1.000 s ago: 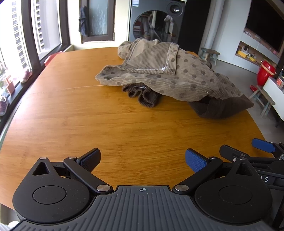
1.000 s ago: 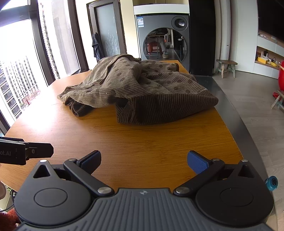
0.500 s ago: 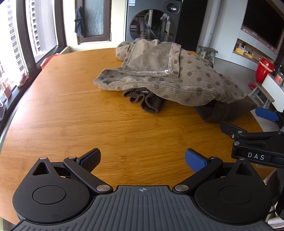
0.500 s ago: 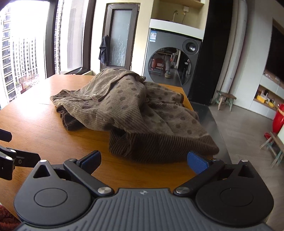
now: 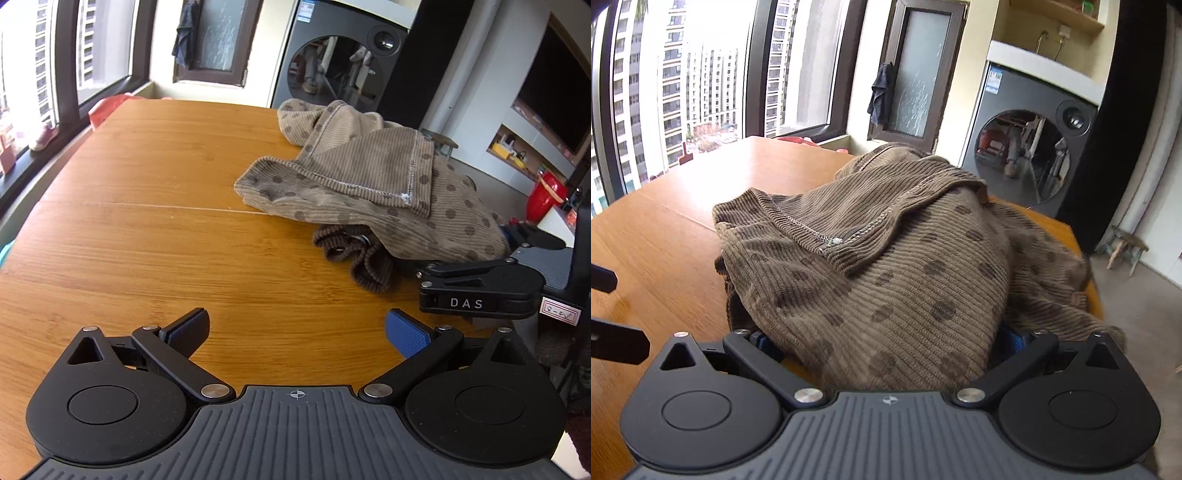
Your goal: Fold clothes
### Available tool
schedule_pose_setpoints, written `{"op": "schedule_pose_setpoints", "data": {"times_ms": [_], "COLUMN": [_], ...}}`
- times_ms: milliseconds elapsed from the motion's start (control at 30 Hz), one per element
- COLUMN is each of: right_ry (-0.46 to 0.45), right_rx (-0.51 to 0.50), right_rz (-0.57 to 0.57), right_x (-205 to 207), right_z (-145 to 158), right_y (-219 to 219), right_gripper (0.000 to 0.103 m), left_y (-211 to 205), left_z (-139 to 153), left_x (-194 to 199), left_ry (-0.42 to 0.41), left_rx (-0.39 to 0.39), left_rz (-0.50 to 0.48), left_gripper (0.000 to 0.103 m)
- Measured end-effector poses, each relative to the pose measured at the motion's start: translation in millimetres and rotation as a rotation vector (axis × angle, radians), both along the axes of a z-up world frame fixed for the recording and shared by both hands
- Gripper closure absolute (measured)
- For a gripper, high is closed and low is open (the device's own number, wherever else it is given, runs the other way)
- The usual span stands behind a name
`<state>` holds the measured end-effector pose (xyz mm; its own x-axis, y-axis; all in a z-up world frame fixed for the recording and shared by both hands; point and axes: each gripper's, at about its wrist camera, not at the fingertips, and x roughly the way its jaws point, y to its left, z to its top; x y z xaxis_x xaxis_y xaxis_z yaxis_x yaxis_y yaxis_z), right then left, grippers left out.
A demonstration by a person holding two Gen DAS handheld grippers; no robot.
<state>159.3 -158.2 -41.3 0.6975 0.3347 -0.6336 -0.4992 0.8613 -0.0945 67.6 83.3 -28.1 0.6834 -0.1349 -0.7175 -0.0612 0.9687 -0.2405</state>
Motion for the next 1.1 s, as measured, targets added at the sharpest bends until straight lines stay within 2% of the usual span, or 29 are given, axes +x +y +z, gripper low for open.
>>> {"op": "schedule_pose_setpoints", "data": {"times_ms": [67, 133, 300, 400, 467, 567, 600, 633, 667, 733, 767, 867, 967, 1100], "right_ry": [0.04, 0.084, 0.223, 0.223, 0.11, -0.224, -0.316, -0.363, -0.349, -0.248, -0.211, -0.229, -0.226, -0.153], "right_rx": [0.075, 0.138, 0.224, 0.182, 0.04, -0.198, -0.187, -0.107, 0.014, 0.299, 0.384, 0.375, 0.259, 0.216], "right_rz": [0.008, 0.074, 0.34, 0.414, 0.393, 0.217, 0.134, 0.008, -0.133, -0.448, -0.573, -0.787, -0.838, -0.92], "right_x": [8, 5, -34, -59, -74, -86, -84, -74, -59, -26, -17, -15, -21, -17], "right_z": [-2, 0, 4, 8, 9, 9, 17, 32, 48, 72, 74, 67, 50, 29], "right_y": [1, 3, 9, 15, 28, 50, 49, 39, 20, -40, -68, -126, -168, -210], "right_gripper": [0.0, 0.0, 0.0, 0.0, 0.0, 0.0, 0.0, 0.0, 0.0, 0.0, 0.0, 0.0, 0.0, 0.0], "left_y": [11, 24, 62, 84, 91, 94, 93, 91, 88, 86, 85, 82, 74, 57], "left_z": [1, 2, 13, 27, 35, 44, 45, 46, 45, 42, 40, 37, 37, 37], "left_x": [-1, -4, -19, -32, -35, -35, -35, -35, -34, -32, -30, -22, -14, -2], "left_ry": [-0.009, -0.022, -0.092, -0.169, -0.194, -0.212, -0.214, -0.213, -0.21, -0.199, -0.189, -0.172, -0.17, -0.17], "left_rx": [-0.009, -0.017, -0.093, -0.138, -0.136, -0.128, -0.126, -0.119, -0.109, -0.091, -0.088, -0.089, -0.084, -0.06], "left_rz": [0.028, 0.06, 0.165, 0.226, 0.261, 0.283, 0.279, 0.27, 0.259, 0.243, 0.239, 0.223, 0.186, 0.108], "left_gripper": [0.0, 0.0, 0.0, 0.0, 0.0, 0.0, 0.0, 0.0, 0.0, 0.0, 0.0, 0.0, 0.0, 0.0]}}
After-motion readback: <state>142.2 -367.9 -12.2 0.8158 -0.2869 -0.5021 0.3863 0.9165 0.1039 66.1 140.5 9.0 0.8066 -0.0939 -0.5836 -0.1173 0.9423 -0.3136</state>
